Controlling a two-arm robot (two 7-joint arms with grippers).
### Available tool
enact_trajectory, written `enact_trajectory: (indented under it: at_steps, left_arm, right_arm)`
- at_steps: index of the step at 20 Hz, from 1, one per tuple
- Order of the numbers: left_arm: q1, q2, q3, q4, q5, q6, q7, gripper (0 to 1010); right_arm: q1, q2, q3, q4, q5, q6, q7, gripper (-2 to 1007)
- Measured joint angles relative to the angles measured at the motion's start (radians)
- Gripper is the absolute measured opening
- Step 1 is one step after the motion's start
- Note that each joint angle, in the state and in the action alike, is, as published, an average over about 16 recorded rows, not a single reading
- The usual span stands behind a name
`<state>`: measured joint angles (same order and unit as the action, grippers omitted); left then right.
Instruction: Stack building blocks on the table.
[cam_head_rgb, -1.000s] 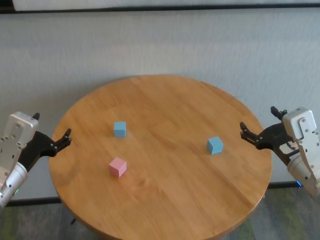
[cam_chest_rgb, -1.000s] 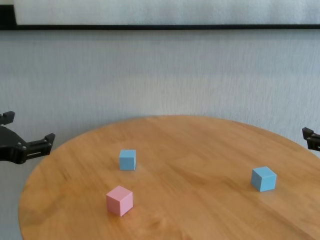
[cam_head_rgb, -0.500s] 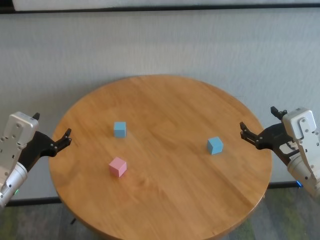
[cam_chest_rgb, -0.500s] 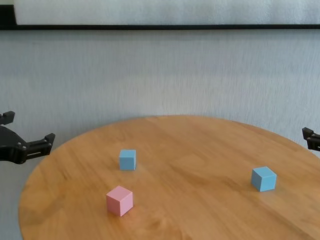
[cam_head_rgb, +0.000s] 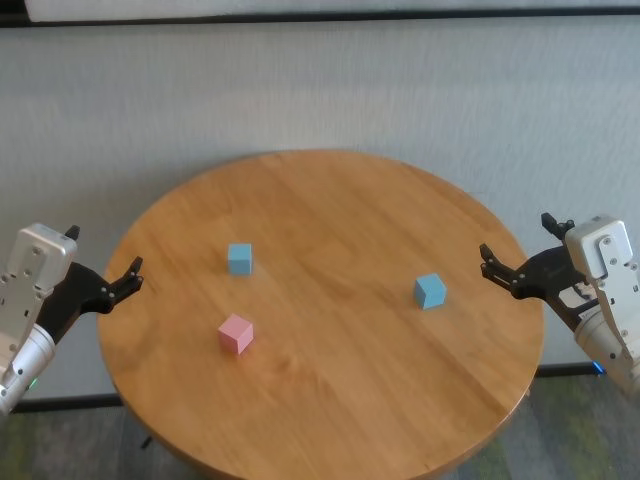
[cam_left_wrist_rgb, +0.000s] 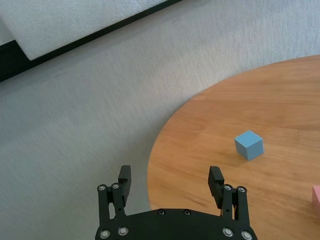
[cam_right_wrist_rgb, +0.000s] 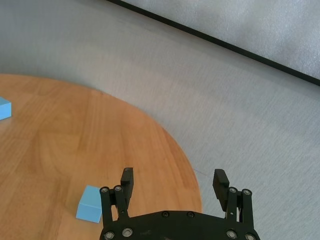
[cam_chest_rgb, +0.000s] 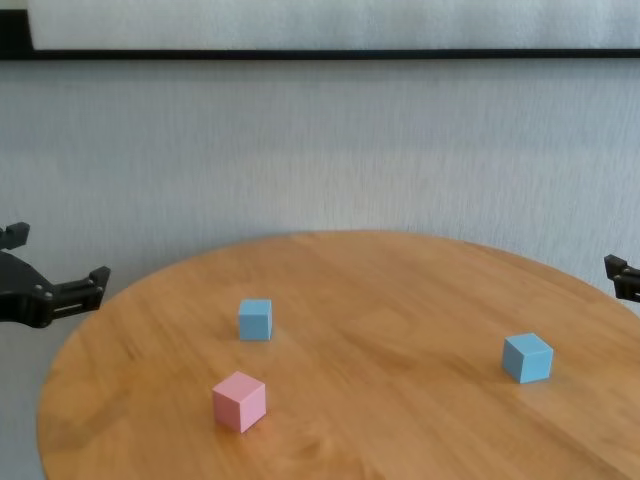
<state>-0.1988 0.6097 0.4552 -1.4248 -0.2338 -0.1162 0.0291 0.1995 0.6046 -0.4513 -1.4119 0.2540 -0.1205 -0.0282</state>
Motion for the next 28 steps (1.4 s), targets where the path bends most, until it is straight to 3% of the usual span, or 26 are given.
enact_trajectory:
  at_steps: [6, 12, 21, 28]
  left_arm:
    - [0.009, 0.015, 0.004, -0.045, 0.025, 0.016, -0.019, 1000]
    - [0.038, 0.034, -0.001, -0.131, 0.033, 0.050, -0.050, 1000]
    - [0.090, 0.028, -0.005, -0.237, -0.010, 0.134, -0.109, 1000]
    - [0.097, -0.012, 0.006, -0.244, -0.050, 0.212, -0.159, 1000]
  right_arm:
    - [0.000, 0.000, 0.000, 0.000, 0.000, 0.000, 0.000, 1005]
    - [0.000, 0.000, 0.000, 0.000, 0.000, 0.000, 0.000, 1005]
    - [0.000, 0.000, 0.000, 0.000, 0.000, 0.000, 0.000, 1005]
    - [0.000, 0.000, 0.000, 0.000, 0.000, 0.000, 0.000, 1005]
